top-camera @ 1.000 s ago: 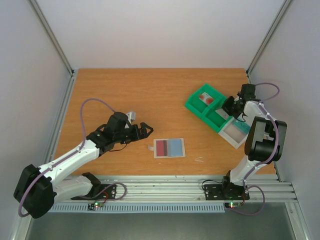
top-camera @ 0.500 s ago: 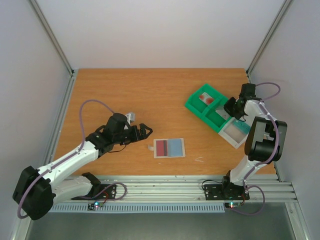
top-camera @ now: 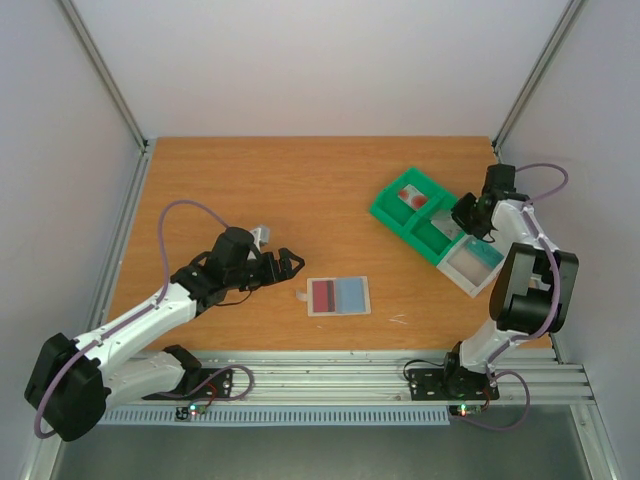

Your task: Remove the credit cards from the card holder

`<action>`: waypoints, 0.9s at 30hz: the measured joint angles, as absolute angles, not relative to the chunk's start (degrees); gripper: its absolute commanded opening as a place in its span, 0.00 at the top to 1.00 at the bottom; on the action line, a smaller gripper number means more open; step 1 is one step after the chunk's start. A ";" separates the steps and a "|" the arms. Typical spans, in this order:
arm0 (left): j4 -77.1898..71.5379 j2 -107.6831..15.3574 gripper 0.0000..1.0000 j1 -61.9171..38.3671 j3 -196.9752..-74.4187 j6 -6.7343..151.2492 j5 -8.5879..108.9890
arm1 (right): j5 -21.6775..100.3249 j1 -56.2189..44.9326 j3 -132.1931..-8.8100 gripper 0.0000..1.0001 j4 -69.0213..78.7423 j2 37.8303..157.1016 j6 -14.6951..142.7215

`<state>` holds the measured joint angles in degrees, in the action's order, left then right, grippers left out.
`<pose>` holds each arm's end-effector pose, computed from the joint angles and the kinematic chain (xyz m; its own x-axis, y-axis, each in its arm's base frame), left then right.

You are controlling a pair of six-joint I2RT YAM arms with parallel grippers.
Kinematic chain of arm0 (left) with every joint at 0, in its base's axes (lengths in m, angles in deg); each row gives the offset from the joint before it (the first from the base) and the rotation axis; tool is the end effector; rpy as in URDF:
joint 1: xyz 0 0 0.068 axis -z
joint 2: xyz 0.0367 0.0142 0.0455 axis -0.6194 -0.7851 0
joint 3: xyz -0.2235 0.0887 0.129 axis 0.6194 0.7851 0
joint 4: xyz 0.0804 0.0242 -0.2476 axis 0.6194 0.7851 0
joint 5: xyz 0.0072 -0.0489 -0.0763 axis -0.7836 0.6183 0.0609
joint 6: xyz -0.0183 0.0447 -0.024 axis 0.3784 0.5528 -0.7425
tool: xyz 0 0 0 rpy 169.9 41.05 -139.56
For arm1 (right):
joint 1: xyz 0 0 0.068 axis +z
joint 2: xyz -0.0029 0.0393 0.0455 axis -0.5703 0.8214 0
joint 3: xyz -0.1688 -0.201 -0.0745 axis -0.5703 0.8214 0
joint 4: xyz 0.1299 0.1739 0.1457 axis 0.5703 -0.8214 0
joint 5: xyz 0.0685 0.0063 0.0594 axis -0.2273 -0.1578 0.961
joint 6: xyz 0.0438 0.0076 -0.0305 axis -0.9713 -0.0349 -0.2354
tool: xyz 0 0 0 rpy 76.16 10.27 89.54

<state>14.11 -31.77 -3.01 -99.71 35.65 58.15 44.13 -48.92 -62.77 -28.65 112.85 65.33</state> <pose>0.1762 -0.1369 0.2271 -0.8914 -0.2462 -0.3804 0.0981 0.7148 -0.6925 0.3350 -0.0766 0.2149 -0.8438 0.3092 -0.4387 0.2246 0.9458 0.2345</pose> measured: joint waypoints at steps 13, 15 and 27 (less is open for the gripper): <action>14.46 -31.75 0.00 -3.01 -99.30 35.61 59.72 | 44.28 -47.65 -62.79 0.93 -32.04 106.45 64.92; 14.50 -31.75 0.01 -3.01 -99.30 35.59 59.81 | 44.63 -47.65 -63.07 0.97 -31.97 107.26 65.24; 15.33 -31.33 0.01 -3.01 -99.30 35.26 60.29 | 42.67 -47.61 -65.37 0.99 -31.52 115.74 66.05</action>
